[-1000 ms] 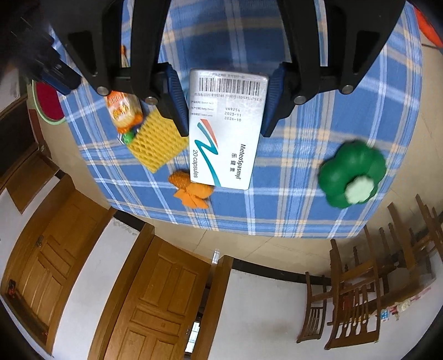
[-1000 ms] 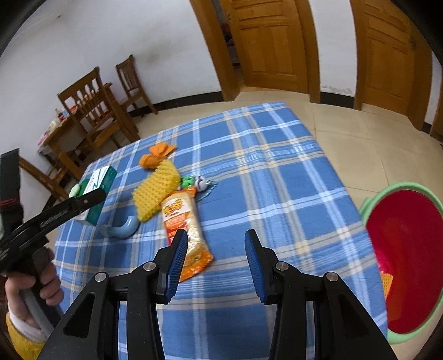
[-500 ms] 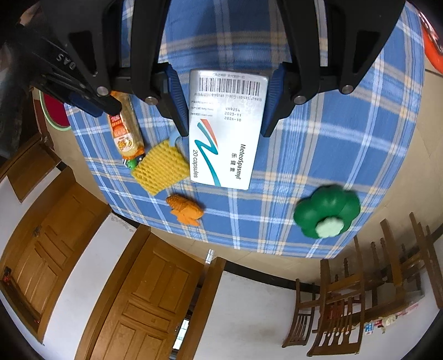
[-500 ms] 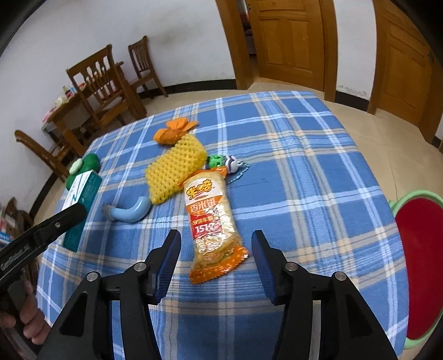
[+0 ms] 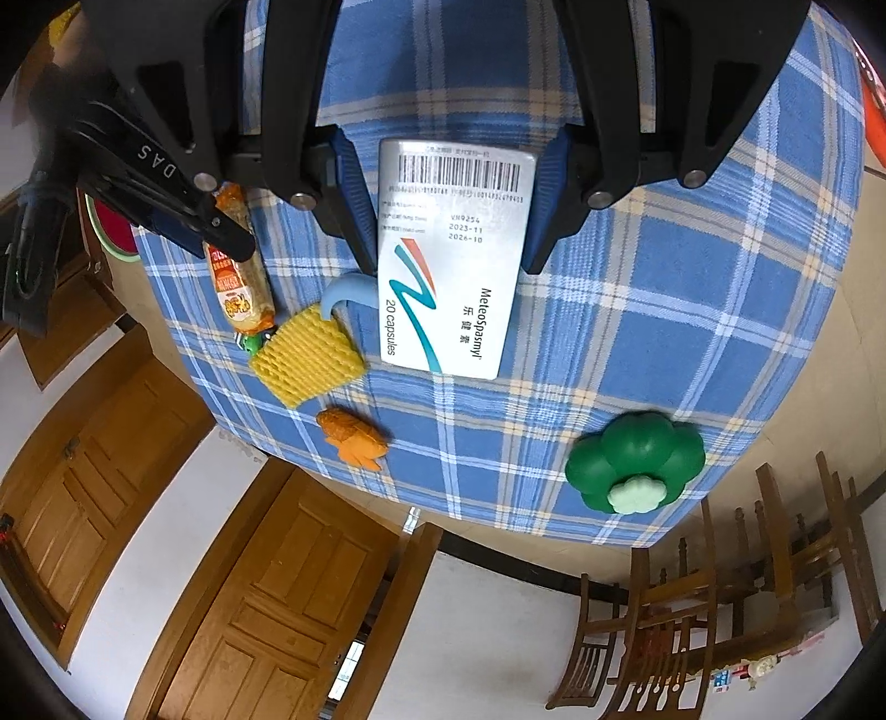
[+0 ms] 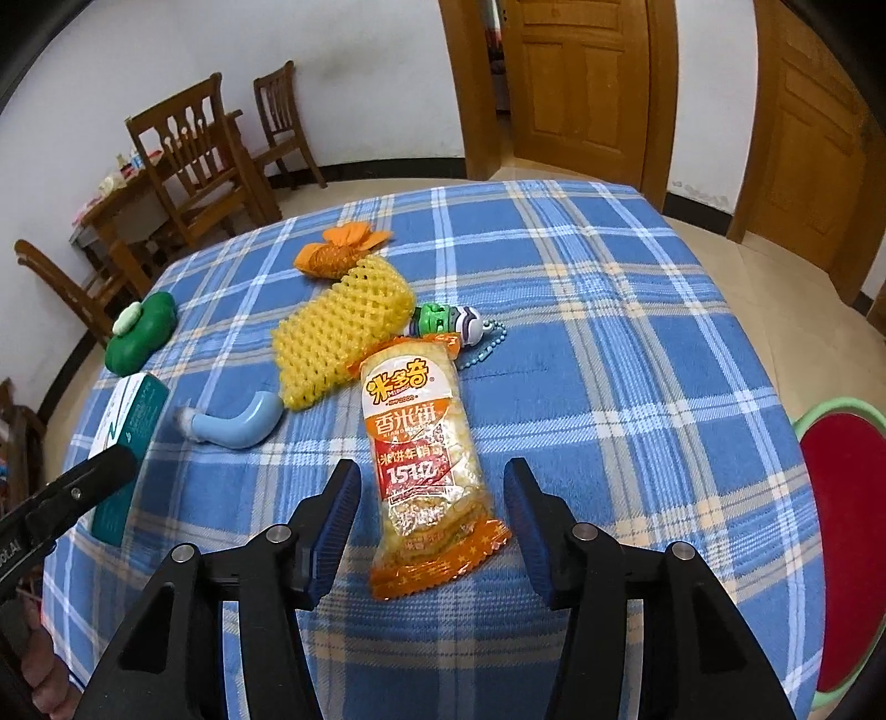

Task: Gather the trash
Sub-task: 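Grasp the orange-wrapped rice cracker bag with the right gripper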

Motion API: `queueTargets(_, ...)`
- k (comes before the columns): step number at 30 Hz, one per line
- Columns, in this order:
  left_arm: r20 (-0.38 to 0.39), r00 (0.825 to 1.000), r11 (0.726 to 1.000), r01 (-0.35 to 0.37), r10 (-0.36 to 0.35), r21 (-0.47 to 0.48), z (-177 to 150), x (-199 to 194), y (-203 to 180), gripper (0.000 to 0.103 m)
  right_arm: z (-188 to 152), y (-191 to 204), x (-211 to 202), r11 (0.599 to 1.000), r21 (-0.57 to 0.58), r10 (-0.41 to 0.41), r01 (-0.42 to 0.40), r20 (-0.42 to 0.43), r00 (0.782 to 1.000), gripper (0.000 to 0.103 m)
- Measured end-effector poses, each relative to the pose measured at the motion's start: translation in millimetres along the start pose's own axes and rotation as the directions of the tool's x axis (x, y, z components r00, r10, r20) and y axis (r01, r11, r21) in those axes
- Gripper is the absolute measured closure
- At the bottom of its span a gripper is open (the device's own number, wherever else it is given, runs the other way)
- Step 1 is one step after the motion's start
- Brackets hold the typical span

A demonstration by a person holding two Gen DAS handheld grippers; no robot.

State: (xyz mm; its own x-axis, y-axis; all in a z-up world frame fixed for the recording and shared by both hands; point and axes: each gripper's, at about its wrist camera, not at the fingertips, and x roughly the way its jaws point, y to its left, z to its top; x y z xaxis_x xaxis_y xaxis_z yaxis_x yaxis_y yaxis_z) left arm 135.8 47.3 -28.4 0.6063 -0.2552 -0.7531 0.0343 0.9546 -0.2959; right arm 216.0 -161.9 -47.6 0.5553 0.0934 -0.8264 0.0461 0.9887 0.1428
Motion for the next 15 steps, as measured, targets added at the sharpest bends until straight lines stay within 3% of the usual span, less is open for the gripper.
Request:
queueTargets(2,-0.002,1.000,1.000,0.004,-0.004,0.005,-0.6,0.7,-2.4,0.051,-0.5,0.0,-0.2,1.000,-0.002,-0.001,0.001,0.002,1.000,0.048)
queueTargets(6,-0.004,1.000,1.000,0.010,-0.010,0.011,-2.5,0.5,-7.0,0.051,-2.5,-3.7,-2.6,1.000,0.002,-0.009,0.009,0.005,1.000,0.061)
queueTargets(15,-0.003,1.000,1.000,0.016,-0.016,0.020,-4.7,-2.9,-14.3,0.051,-12.7,-21.6,-17.2,0.999,0.046,-0.003,0.002,0.014,1.000,0.063)
